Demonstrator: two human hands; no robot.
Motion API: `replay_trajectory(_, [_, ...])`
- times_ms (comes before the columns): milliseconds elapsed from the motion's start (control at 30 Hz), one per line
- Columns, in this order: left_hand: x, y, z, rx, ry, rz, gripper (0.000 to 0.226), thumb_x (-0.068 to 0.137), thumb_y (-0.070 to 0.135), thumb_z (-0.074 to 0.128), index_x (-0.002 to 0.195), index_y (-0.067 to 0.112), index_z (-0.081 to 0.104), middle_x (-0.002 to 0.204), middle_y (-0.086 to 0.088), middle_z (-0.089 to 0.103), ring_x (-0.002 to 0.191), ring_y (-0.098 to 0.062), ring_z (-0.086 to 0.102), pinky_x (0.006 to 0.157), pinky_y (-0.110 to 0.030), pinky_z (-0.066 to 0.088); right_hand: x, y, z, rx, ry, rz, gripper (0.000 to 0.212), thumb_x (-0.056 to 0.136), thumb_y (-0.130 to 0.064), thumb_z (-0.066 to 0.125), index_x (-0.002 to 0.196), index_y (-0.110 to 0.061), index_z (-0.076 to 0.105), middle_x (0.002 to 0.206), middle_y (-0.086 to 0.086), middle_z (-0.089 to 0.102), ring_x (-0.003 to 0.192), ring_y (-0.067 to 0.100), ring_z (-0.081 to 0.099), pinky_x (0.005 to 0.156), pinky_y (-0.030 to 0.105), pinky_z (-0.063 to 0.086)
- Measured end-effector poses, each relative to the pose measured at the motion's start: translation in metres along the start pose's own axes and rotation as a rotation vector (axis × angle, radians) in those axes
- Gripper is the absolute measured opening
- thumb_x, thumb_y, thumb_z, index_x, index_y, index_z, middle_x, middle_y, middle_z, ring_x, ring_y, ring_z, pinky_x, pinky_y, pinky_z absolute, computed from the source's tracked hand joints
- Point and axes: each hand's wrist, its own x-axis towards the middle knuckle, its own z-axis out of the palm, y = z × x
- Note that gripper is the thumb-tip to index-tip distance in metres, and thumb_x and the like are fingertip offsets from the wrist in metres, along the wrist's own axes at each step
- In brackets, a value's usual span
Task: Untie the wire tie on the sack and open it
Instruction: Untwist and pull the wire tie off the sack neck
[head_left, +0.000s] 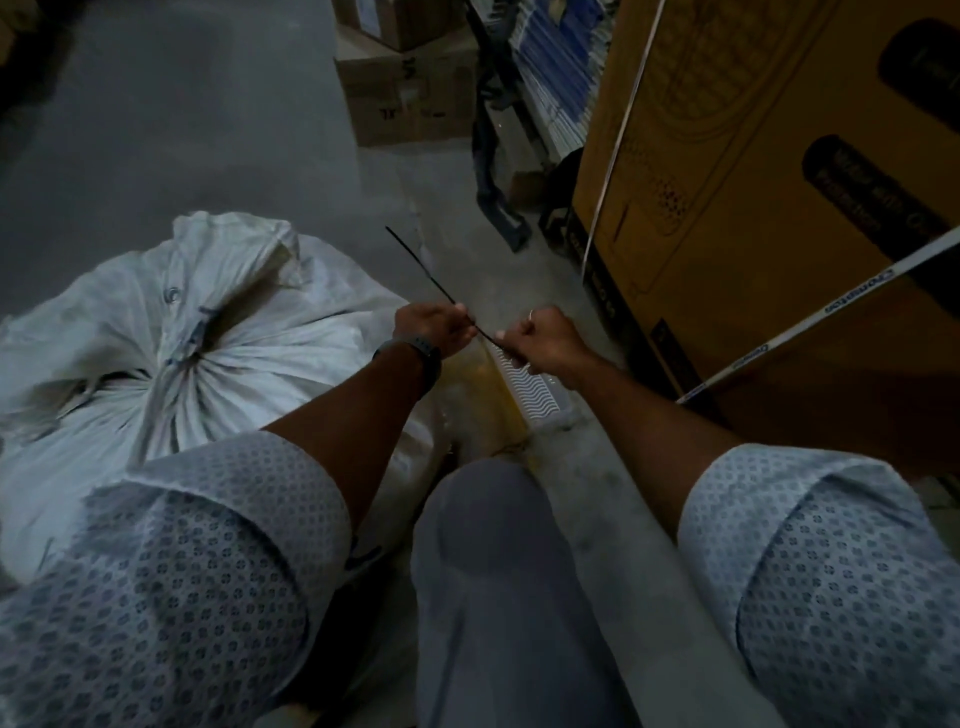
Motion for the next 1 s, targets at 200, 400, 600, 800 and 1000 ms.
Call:
replay_trajectory(200, [0.055,-0.037,0.025,0.048,-0.031,-0.069,0.027,0.094,-0.003,0.054,0.067,0.002,0.054,0.045,-0.004,0.063,0.041,-0.013,0.062,0.042,-0.017,0.052,0.022,0.039,0.010,0.020,-0.043,0.151,0.028,0.081,-0.022,0.076,0.062,-0.002,0.071,0.060,0.012,0.066,0.050,0.013,0.058,0.041,0.017,0.040])
replay_trajectory(400, [0.121,-0.081,0.041,0.117,0.087,-0.097,0.026,0.089,-0.005,0.061,0.063,0.000,0.058,0.036,-0.002,0.057,0.027,-0.009,0.053,0.032,-0.014,0.043,0.035,0.101,0.035,0.155,-0.093,0.315,0.024,0.085,-0.017,0.072,0.070,0.002,0.070,0.061,0.013,0.063,0.053,0.019,0.056,0.044,0.021,0.041])
replay_trajectory(600, [0.158,-0.132,0.045,0.136,0.076,-0.202,0.062,0.075,0.018,0.081,0.122,-0.009,0.051,0.112,-0.022,0.063,0.089,-0.032,0.066,0.052,-0.028,0.055,0.064,0.157,0.057,0.242,0.019,0.566,0.018,0.085,-0.013,0.073,0.068,-0.008,0.071,0.061,0.010,0.067,0.044,0.013,0.053,0.040,0.020,0.041])
replay_trajectory(800, [0.179,-0.175,0.033,0.398,0.072,-0.248,0.106,0.052,0.058,0.083,0.136,0.005,0.047,0.133,-0.021,0.056,0.113,-0.033,0.060,0.092,-0.050,0.054,0.109,0.207,0.082,0.125,0.185,0.738,0.029,0.073,-0.026,0.083,0.088,-0.004,0.072,0.092,0.018,0.074,0.080,0.031,0.070,0.064,0.038,0.058])
replay_trajectory(1000, [0.199,-0.204,0.036,0.921,-0.118,-0.089,0.079,0.086,0.044,0.066,0.147,0.006,0.033,0.153,-0.014,0.035,0.140,-0.029,0.035,0.114,-0.035,0.031,0.149,0.220,0.106,0.006,0.154,0.797,0.055,0.082,-0.023,0.077,0.129,-0.004,0.056,0.133,0.019,0.057,0.119,0.037,0.058,0.093,0.040,0.051])
